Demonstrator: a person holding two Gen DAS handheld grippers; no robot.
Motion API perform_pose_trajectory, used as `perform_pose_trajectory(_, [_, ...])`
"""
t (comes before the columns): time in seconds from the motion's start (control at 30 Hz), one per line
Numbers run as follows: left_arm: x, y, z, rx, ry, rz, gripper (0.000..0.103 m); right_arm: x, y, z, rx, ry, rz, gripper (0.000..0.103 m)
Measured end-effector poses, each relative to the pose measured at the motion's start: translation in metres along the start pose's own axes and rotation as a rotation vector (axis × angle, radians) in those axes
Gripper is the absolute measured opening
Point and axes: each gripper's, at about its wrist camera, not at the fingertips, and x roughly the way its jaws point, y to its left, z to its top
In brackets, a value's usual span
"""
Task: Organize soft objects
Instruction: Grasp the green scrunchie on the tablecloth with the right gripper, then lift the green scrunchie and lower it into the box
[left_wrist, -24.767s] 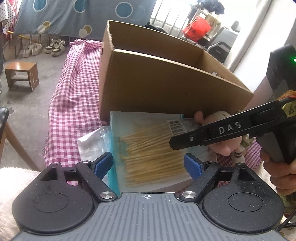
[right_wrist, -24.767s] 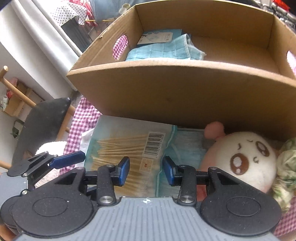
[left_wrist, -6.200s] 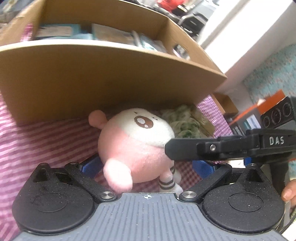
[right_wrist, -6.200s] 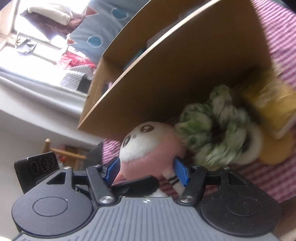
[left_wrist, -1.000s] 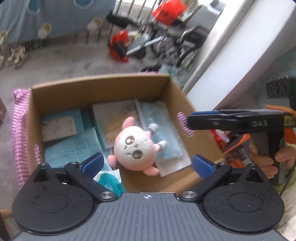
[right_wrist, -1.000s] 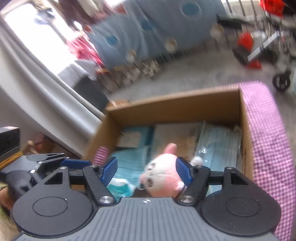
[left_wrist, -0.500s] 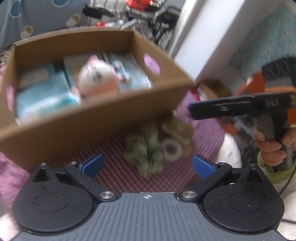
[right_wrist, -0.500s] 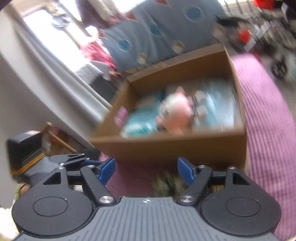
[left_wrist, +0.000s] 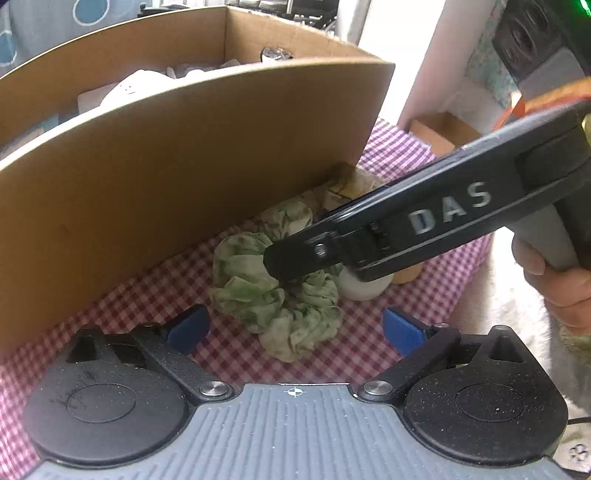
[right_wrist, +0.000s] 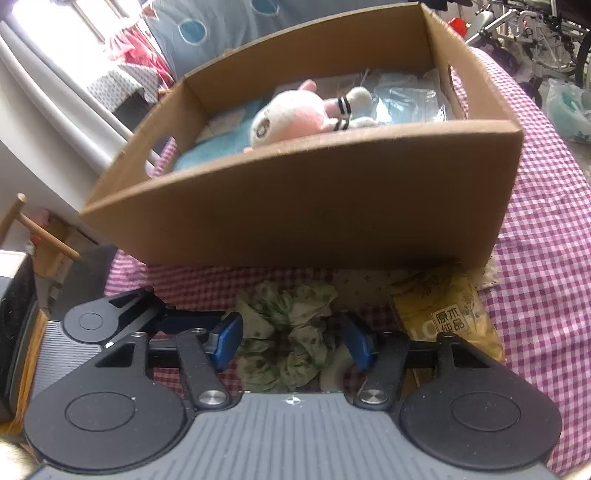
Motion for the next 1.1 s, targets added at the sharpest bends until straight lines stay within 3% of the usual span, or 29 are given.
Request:
perform_pose_trajectory(0.3, [0.012, 0.000, 0.004, 0.064, -0.013, 0.056, 0.085, 0.018, -0.002, 0.003, 0.001, 0.036, 0.003, 0.052])
perform_pose_trajectory(0.63, [0.004, 0.012, 0.009, 0.038, -0.054, 0.062, 0.060, 0.017, -0.001, 0.003, 0.020, 0.026, 0.040, 0.026])
perform_pose_trajectory(1.1, [-0.031, 0.009, 0.003, 0.001, -0.134, 0.075, 0.059, -0.019, 0.026, -0.004, -0.010, -0.052, 0.092, 0.024])
